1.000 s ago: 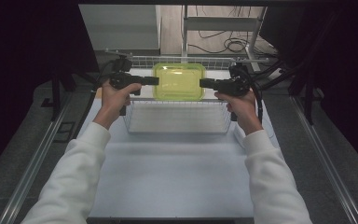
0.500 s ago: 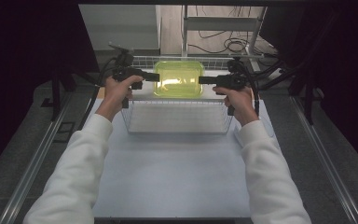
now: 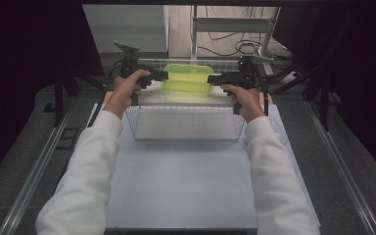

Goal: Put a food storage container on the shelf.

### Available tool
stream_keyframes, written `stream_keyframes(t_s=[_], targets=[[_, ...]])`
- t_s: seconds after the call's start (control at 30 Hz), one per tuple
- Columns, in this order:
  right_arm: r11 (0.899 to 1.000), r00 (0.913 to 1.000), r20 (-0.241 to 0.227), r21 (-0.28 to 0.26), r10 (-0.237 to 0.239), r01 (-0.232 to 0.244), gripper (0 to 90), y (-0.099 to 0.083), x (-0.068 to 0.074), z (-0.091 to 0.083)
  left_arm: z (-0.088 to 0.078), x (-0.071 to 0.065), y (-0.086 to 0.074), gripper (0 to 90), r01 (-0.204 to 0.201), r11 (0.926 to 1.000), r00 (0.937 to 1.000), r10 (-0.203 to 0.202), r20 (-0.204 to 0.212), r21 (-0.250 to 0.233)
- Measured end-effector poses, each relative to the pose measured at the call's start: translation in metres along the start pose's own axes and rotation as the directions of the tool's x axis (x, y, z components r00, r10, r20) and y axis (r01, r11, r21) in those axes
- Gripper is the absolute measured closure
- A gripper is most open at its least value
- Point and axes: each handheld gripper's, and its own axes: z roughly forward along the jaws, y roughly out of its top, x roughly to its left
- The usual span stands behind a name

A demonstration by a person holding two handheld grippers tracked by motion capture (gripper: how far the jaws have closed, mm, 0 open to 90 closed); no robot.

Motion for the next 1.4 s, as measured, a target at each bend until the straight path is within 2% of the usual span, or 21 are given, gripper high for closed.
stream_keyframes(t_s=[0.23, 0.37, 0.47, 0.57, 0.6, 0.63, 0.67, 0.77, 0.83, 0.97, 1.0, 1.03, 1.07, 1.17, 1.2, 1.23, 1.27, 1.3, 1.33, 1.37, 1.4], targets=[[0.998, 0.9972, -0.028, -0.002, 0.069, -0.069, 73.2, 0.002, -0.009, 0.003, 0.003, 0.009, 0.000, 75.4, 0.068, 0.9975, 0.9968, -0.067, 0.042, -0.020], [0.997, 0.9965, -0.027, -0.003, 0.079, -0.079, 73.1, 0.002, -0.009, 0.003, 0.003, 0.008, 0.000, 75.1, 0.062, 0.9978, 0.9975, -0.061, 0.038, -0.026], [0.997, 0.9971, -0.023, -0.017, 0.073, -0.073, 67.9, 0.001, -0.008, 0.003, 0.003, 0.004, -0.003, 71.5, 0.014, 0.9988, 0.9998, -0.014, 0.015, -0.047], [0.997, 0.9983, -0.012, -0.046, 0.057, -0.058, 61.1, 0.000, -0.004, 0.001, 0.003, 0.002, -0.004, 61.8, 0.003, 0.9988, 1.0000, -0.003, 0.007, -0.049], [0.997, 0.9995, 0.017, -0.066, 0.028, -0.027, 54.6, -0.001, 0.002, -0.002, 0.001, -0.001, -0.005, 53.1, -0.029, 0.9974, 0.9993, 0.028, -0.025, -0.066], [0.997, 0.9994, 0.032, -0.077, 0.017, -0.015, 52.1, -0.002, 0.004, -0.003, 0.001, -0.001, -0.005, 50.8, -0.029, 0.9974, 0.9993, 0.028, -0.025, -0.066], [0.996, 0.9989, 0.045, -0.087, 0.009, -0.005, 49.4, -0.002, 0.006, -0.005, -0.003, -0.004, -0.006, 48.3, -0.065, 0.9941, 0.9969, 0.061, -0.050, -0.086], [0.995, 0.9964, 0.082, -0.097, -0.018, 0.026, 45.5, -0.004, 0.010, -0.008, -0.007, -0.007, -0.008, 43.0, -0.092, 0.9913, 0.9949, 0.088, -0.048, -0.094], [0.990, 0.9899, 0.131, -0.126, -0.054, 0.071, 43.4, -0.008, 0.015, -0.014, -0.012, -0.015, -0.012, 36.2, -0.149, 0.9841, 0.9878, 0.144, -0.060, -0.097], [0.983, 0.9825, 0.157, -0.136, -0.100, 0.122, 40.3, -0.013, 0.021, -0.023, -0.019, -0.021, -0.019, 31.7, -0.200, 0.9734, 0.9783, 0.193, -0.076, -0.111], [0.982, 0.9803, 0.161, -0.131, -0.115, 0.136, 39.6, -0.014, 0.023, -0.025, -0.025, -0.025, -0.024, 31.0, -0.239, 0.9643, 0.9695, 0.230, -0.085, -0.114], [0.980, 0.9755, 0.172, -0.118, -0.137, 0.159, 39.0, -0.016, 0.024, -0.028, -0.025, -0.025, -0.024, 30.9, -0.239, 0.9643, 0.9695, 0.230, -0.085, -0.114], [0.977, 0.9705, 0.178, -0.109, -0.163, 0.184, 38.4, -0.018, 0.027, -0.030, -0.029, -0.030, -0.031, 30.9, -0.275, 0.9540, 0.9586, 0.262, -0.111, -0.120], [0.959, 0.9495, 0.182, -0.078, -0.256, 0.273, 35.0, -0.024, 0.032, -0.039, -0.036, -0.032, -0.041, 30.8, -0.302, 0.9473, 0.9505, 0.291, -0.110, -0.106], [0.959, 0.9495, 0.182, -0.078, -0.256, 0.273, 35.0, -0.024, 0.032, -0.039, -0.036, -0.032, -0.041, 30.4, -0.302, 0.9473, 0.9505, 0.291, -0.110, -0.106], [0.950, 0.9390, 0.187, -0.070, -0.289, 0.306, 34.6, -0.027, 0.034, -0.042, -0.039, -0.033, -0.047, 30.4, -0.312, 0.9449, 0.9475, 0.301, -0.108, -0.100], [0.931, 0.9197, 0.185, -0.050, -0.346, 0.361, 33.3, -0.034, 0.036, -0.049, -0.045, -0.034, -0.056, 30.4, -0.332, 0.9391, 0.9396, 0.321, -0.117, -0.087], [0.923, 0.9117, 0.182, -0.044, -0.368, 0.381, 32.7, -0.038, 0.037, -0.052, -0.049, -0.035, -0.062, 30.3, -0.350, 0.9332, 0.9310, 0.337, -0.140, -0.081], [0.923, 0.9117, 0.182, -0.044, -0.368, 0.381, 32.7, -0.038, 0.037, -0.052, -0.049, -0.035, -0.062, 30.4, -0.350, 0.9332, 0.9310, 0.337, -0.140, -0.081], [0.914, 0.9020, 0.172, -0.024, -0.396, 0.406, 31.7, -0.047, 0.037, -0.058, -0.055, -0.036, -0.074, 30.4, -0.382, 0.9216, 0.9155, 0.367, -0.165, -0.069], [0.910, 0.8988, 0.169, -0.019, -0.404, 0.413, 31.7, -0.052, 0.036, -0.061, -0.057, -0.036, -0.079, 30.4, -0.389, 0.9187, 0.9125, 0.374, -0.165, -0.068]])
